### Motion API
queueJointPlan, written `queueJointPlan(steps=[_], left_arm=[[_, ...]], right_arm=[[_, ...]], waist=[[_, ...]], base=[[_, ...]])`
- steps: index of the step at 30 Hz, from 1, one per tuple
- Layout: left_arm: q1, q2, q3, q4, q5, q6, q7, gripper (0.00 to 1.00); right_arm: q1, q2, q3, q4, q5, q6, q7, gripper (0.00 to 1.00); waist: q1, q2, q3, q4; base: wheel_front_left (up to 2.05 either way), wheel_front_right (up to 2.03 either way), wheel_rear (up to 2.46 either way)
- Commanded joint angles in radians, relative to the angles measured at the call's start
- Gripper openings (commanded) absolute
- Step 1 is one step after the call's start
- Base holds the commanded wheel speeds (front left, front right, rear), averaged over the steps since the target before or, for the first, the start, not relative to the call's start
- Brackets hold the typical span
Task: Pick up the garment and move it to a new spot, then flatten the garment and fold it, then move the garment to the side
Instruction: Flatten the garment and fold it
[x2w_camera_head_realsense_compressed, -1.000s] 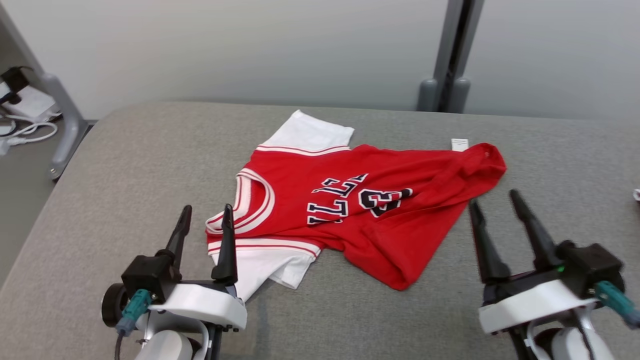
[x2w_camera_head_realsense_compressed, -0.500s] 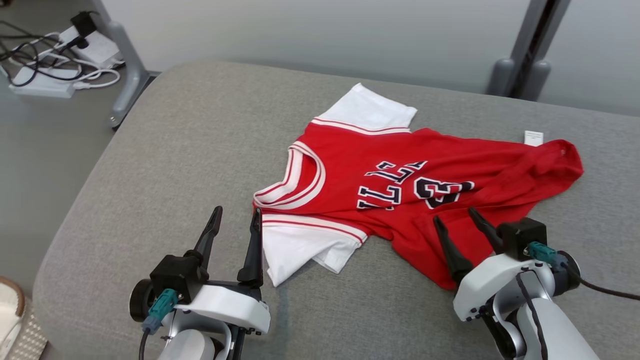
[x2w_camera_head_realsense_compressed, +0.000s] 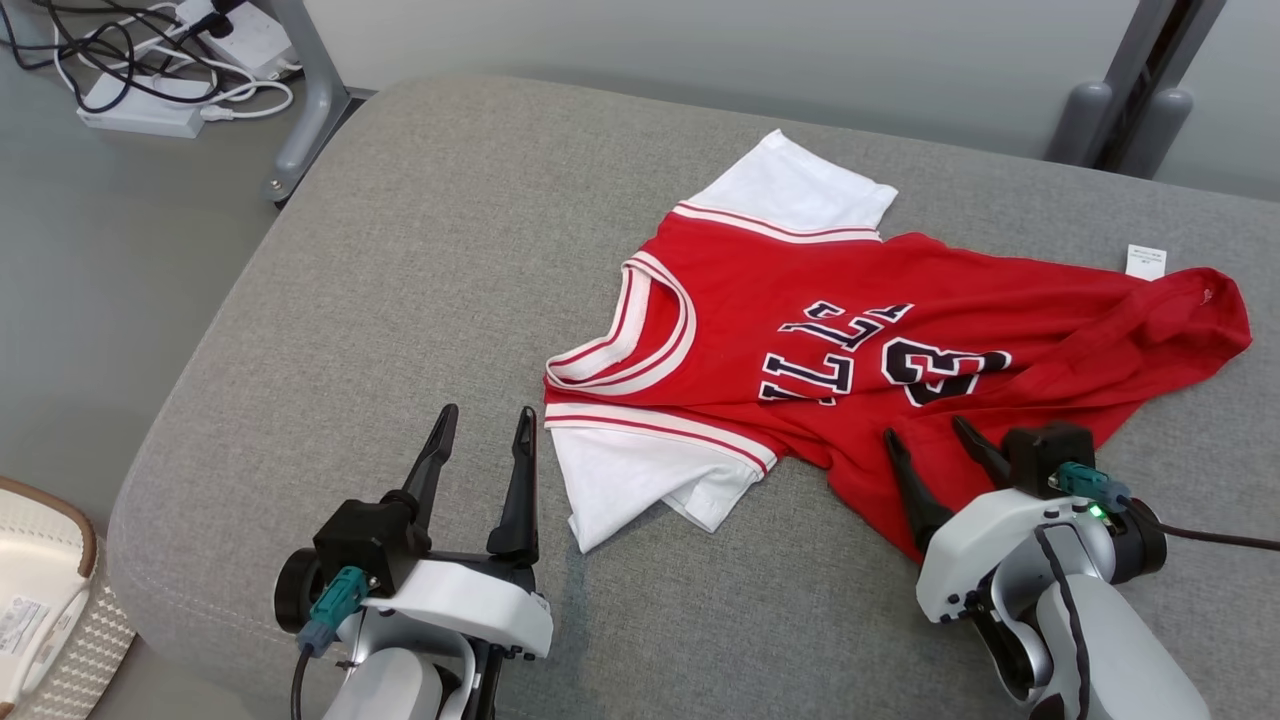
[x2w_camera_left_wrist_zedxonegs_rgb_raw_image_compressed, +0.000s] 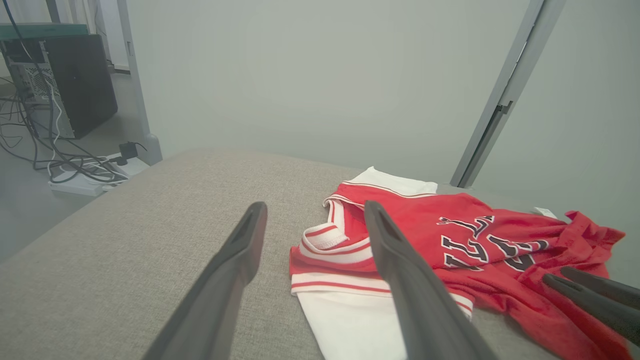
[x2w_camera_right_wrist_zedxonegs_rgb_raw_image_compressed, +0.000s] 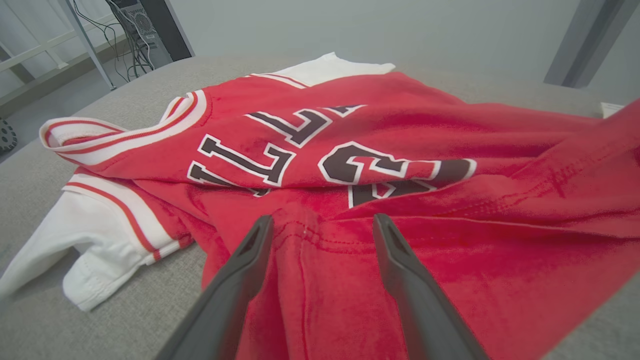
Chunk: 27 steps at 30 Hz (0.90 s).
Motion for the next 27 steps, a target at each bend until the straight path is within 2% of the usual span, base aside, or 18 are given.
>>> queueJointPlan(steps=[1, 3, 4, 5, 6, 11, 15, 21, 27], left_arm=[[-0.012, 0.003, 0.006, 0.003, 0.008, -0.007, -0.004, 1.0], [-0.019, 0.0, 0.009, 0.005, 0.009, -0.009, -0.004, 1.0], [-0.022, -0.001, 0.011, 0.006, 0.01, -0.011, -0.004, 1.0], [-0.024, -0.003, 0.013, 0.008, 0.01, -0.013, -0.004, 1.0], [-0.024, -0.004, 0.014, 0.009, 0.012, -0.015, -0.004, 1.0], [-0.021, -0.008, 0.028, 0.018, 0.017, -0.015, -0.004, 1.0], [-0.001, -0.009, 0.039, 0.023, 0.022, -0.022, -0.004, 1.0], [0.033, -0.009, 0.065, 0.03, 0.034, -0.026, -0.004, 1.0], [0.049, -0.009, 0.073, 0.033, 0.04, -0.034, -0.004, 1.0]], right_arm=[[-0.012, -0.006, 0.003, 0.005, 0.002, 0.0, -0.007, 1.0], [-0.02, -0.005, 0.01, 0.019, 0.009, 0.0, -0.003, 1.0], [-0.024, -0.006, 0.014, 0.025, 0.011, 0.0, 0.001, 0.49], [-0.028, -0.006, 0.016, 0.03, 0.013, 0.0, 0.002, 0.17], [-0.031, -0.006, 0.017, 0.036, 0.016, 0.0, 0.001, 0.0], [-0.032, -0.006, 0.009, 0.049, 0.029, 0.0, -0.036, 0.0], [-0.006, -0.007, -0.028, 0.014, 0.058, 0.0, -0.096, 0.0], [0.09, -0.006, -0.136, -0.111, 0.136, 0.0, -0.154, 0.0], [0.235, -0.005, -0.225, -0.253, 0.206, 0.0, -0.125, 0.0]], waist=[[0.0, -0.0001, 0.005, 0.004], [0.0, -0.0001, 0.012, 0.007], [0.0, -0.0001, 0.014, 0.009], [0.0, -0.0001, 0.016, 0.009], [0.0, -0.0001, 0.018, 0.01], [0.0, -0.0001, 0.011, 0.001], [0.0, -0.0001, -0.019, -0.034], [0.0, -0.0001, -0.094, -0.141], [0.0, -0.0001, -0.14, -0.249]], base=[[0.0, 0.0, 0.0], [0.0, 0.0, 0.0], [0.0, 0.0, 0.0], [0.0, 0.0, 0.0], [0.0, 0.0, 0.0], [0.0, 0.0, 0.0], [0.0, 0.0, 0.0], [0.0, 0.0, 0.0], [0.0, 0.0, 0.0]])
